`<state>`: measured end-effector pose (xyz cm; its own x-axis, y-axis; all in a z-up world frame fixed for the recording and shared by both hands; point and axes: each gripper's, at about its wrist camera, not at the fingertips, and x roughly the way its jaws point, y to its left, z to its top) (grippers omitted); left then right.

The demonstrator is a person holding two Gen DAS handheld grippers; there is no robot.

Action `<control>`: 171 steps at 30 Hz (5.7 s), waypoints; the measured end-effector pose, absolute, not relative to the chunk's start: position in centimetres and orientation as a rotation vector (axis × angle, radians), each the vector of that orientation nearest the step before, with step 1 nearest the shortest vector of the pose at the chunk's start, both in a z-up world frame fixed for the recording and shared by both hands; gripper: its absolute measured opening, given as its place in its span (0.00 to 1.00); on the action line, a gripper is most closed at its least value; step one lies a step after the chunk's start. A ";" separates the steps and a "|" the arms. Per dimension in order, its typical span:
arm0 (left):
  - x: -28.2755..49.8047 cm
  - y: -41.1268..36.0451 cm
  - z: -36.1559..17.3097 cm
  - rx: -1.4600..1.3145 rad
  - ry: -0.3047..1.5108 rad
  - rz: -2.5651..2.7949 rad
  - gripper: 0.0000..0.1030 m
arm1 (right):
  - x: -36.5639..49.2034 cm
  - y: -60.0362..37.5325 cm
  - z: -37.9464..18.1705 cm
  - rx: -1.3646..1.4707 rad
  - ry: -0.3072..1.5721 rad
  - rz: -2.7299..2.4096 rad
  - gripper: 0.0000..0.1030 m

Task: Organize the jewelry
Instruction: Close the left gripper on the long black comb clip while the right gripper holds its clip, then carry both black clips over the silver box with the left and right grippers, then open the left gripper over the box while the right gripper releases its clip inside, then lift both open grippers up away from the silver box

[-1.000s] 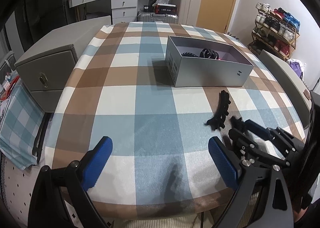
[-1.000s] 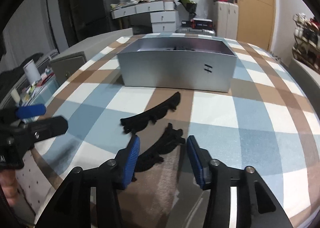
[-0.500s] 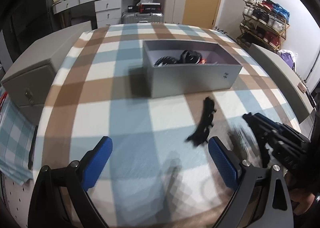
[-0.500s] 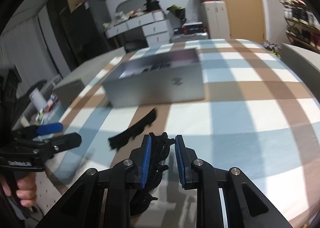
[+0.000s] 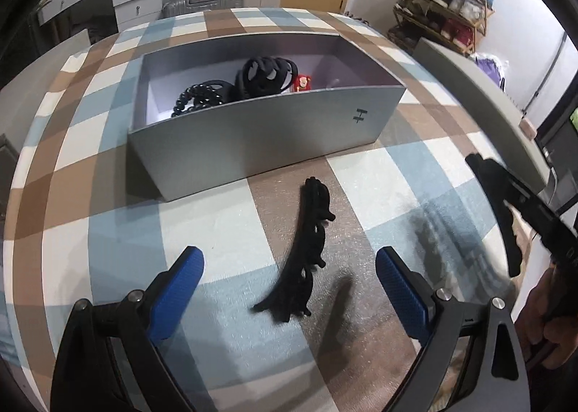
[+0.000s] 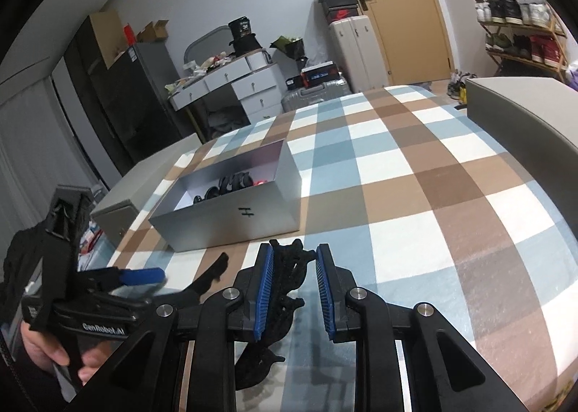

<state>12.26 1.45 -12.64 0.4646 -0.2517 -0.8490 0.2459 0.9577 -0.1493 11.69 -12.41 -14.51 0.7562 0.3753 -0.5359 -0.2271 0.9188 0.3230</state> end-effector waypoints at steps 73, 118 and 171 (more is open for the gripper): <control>12.1 3.6 -5.2 0.000 0.862 -0.385 0.01 | 16.0 -8.8 -10.2 0.301 0.582 0.558 0.23; 15.7 -7.5 -11.6 0.322 0.993 -0.597 0.13 | 16.1 -16.5 -10.9 0.415 0.551 0.420 0.23; 14.8 7.1 -1.0 -0.027 0.456 -0.172 0.83 | 17.5 -6.8 -5.2 0.091 0.175 0.484 1.00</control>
<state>14.84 7.08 -1.00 0.8835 -0.1711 -0.4361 0.1591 0.9852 -0.0642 17.54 -6.75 -5.21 0.8704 0.4702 -0.1460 -0.4547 0.8814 0.1283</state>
